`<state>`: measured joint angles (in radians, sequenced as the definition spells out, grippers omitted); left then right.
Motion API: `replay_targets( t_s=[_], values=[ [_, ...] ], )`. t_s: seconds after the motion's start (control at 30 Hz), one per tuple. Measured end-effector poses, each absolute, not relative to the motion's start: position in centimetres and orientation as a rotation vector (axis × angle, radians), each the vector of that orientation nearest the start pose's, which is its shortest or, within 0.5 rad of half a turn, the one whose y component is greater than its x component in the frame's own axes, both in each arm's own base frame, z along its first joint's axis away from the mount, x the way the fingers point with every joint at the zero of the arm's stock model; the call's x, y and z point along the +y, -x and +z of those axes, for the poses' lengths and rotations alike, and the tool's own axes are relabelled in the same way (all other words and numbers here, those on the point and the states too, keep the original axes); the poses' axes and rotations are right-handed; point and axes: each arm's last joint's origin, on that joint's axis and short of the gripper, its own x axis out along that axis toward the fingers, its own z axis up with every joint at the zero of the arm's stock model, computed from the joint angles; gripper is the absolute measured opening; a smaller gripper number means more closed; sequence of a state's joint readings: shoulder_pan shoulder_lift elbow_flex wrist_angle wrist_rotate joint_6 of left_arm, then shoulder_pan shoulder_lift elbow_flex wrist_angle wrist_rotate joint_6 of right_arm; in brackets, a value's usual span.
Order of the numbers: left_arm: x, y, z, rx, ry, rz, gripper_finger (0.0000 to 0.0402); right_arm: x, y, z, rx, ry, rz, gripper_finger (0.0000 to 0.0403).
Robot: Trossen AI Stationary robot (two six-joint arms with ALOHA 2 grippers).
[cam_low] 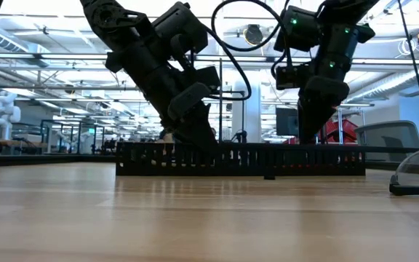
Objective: Ziptie cables
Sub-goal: Close the black cable duct
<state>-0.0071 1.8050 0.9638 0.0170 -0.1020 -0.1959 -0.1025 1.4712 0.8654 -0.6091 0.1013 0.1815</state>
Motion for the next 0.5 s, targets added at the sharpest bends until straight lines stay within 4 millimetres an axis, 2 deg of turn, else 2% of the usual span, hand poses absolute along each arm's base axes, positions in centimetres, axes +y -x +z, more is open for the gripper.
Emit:
replay_targets(
  t_s=[0.33, 0.5],
  values=[
    [0.0, -35.5, 14.7, 0.81, 0.14, 0.17, 0.0233, -2.9, -27.0, 18.6, 1.119, -0.17, -0.283, 0.0],
    [0.0, -35.4, 14.7, 0.815, 0.14, 0.17, 0.0233, -2.9, -28.5, 17.0, 1.11, -0.193, -0.252, 0.0]
  ],
)
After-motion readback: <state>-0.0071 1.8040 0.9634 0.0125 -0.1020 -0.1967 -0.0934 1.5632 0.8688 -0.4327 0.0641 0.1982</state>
